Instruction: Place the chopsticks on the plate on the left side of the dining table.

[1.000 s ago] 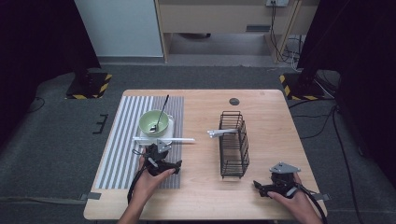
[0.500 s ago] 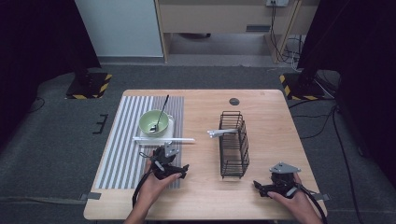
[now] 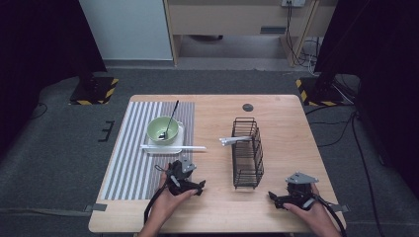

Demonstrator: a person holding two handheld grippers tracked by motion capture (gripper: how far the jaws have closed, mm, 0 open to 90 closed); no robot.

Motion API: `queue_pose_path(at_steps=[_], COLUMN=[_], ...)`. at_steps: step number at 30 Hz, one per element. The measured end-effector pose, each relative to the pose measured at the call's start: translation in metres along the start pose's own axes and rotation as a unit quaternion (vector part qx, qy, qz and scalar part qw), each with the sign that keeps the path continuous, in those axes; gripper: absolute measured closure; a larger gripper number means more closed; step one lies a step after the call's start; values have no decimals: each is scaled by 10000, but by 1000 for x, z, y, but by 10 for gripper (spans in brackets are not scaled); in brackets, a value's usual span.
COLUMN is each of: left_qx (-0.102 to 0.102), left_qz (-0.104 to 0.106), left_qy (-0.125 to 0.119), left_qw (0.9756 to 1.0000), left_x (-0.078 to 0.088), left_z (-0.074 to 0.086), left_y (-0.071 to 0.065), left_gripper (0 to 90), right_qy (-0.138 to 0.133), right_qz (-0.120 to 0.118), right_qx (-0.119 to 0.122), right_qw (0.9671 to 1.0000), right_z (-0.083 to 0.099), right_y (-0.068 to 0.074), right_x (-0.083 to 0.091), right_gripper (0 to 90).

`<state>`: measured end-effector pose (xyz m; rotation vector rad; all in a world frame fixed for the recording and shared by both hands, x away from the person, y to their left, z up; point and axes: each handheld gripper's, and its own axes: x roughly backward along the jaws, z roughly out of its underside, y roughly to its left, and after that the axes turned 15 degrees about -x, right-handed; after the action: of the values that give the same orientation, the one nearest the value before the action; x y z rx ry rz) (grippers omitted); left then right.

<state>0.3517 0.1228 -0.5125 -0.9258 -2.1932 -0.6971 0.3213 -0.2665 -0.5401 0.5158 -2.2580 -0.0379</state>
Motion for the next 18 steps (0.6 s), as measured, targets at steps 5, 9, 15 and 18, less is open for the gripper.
queue_pose_path(at_steps=[5,9,15,18], left_qx=[-147,-265,-312,-257], left_qz=[77,180,300,417], left_qy=[15,43,-13,-62], left_qw=[9999,9995,9991,9988], left_x=[-3,-9,-18,-23], left_z=[-5,-11,-20,-23], left_y=[-9,-18,-27,-30], left_gripper=[38,38,38,38], right_qy=[0,1,-4,-4], right_qz=[0,1,1,1], right_qx=[-2,-3,-9,-10], right_qw=[10000,10000,10000,10000], right_z=[0,0,0,0], right_y=[0,0,0,0], right_x=[0,0,0,0], right_gripper=[3,3,3,3])
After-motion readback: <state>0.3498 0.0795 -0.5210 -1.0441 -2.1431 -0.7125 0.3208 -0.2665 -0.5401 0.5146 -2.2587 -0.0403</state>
